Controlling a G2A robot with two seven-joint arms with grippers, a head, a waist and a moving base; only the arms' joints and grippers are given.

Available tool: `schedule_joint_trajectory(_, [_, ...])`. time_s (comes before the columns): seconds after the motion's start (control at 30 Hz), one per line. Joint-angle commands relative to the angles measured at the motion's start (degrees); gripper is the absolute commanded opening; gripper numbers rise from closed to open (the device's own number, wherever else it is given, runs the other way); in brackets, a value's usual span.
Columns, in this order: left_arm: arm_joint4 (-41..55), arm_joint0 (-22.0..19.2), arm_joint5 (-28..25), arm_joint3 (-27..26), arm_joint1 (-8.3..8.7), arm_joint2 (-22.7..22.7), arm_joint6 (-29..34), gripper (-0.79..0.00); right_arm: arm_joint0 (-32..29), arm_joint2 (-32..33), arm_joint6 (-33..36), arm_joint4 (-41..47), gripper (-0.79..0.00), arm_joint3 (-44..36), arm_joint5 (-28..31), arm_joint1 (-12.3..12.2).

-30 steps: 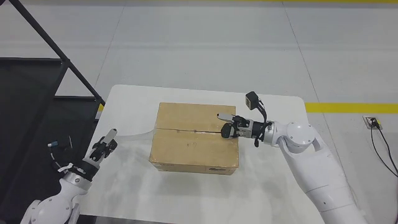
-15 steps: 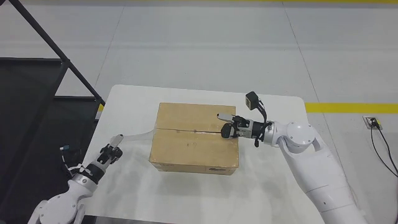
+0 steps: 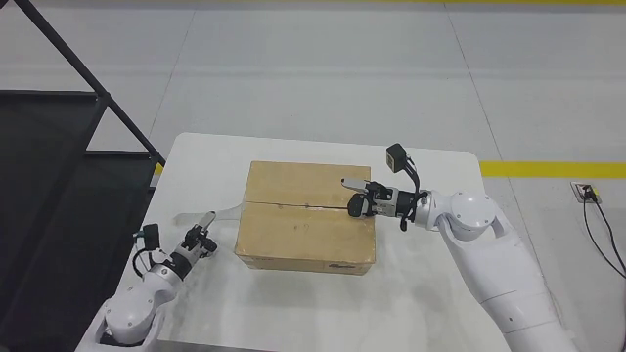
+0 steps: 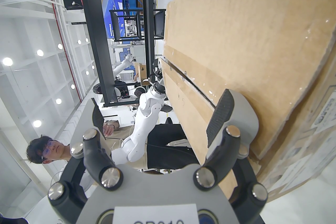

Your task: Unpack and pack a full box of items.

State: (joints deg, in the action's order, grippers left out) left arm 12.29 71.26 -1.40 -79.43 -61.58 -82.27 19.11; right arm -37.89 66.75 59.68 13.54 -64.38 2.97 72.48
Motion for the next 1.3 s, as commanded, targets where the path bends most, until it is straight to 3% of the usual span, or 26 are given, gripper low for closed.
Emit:
schedule_joint_trajectory(0.0, [1.58,-1.07,0.82,0.94,-0.39,0.71,-1.28,0.000,0.00,0.00,0.00,0.00,0.000,0.00,0.00,0.00])
schedule_joint_trajectory(0.1, [4.53,-3.23,4.04,2.40,-1.06,1.87,-3.31,0.000,0.00,0.00,0.00,0.00,0.000,0.00,0.00,0.00])
schedule_joint_trajectory(0.33, [11.71,-7.00,5.09,6.23,-2.43,3.01,-6.16,0.000,0.00,0.00,0.00,0.00,0.000,0.00,0.00,0.00])
schedule_joint_trajectory(0.73, [16.71,-12.74,4.70,14.17,-3.43,3.19,-2.09,0.000,0.00,0.00,0.00,0.00,0.000,0.00,0.00,0.00])
schedule_joint_trajectory(1.07, [18.49,-16.90,1.37,20.35,-4.54,4.73,-0.60,0.000,0.00,0.00,0.00,0.00,0.000,0.00,0.00,0.00])
schedule_joint_trajectory(1.27, [18.91,-17.22,-3.71,20.87,-4.74,3.63,-0.63,0.000,0.00,0.00,0.00,0.00,0.000,0.00,0.00,0.00])
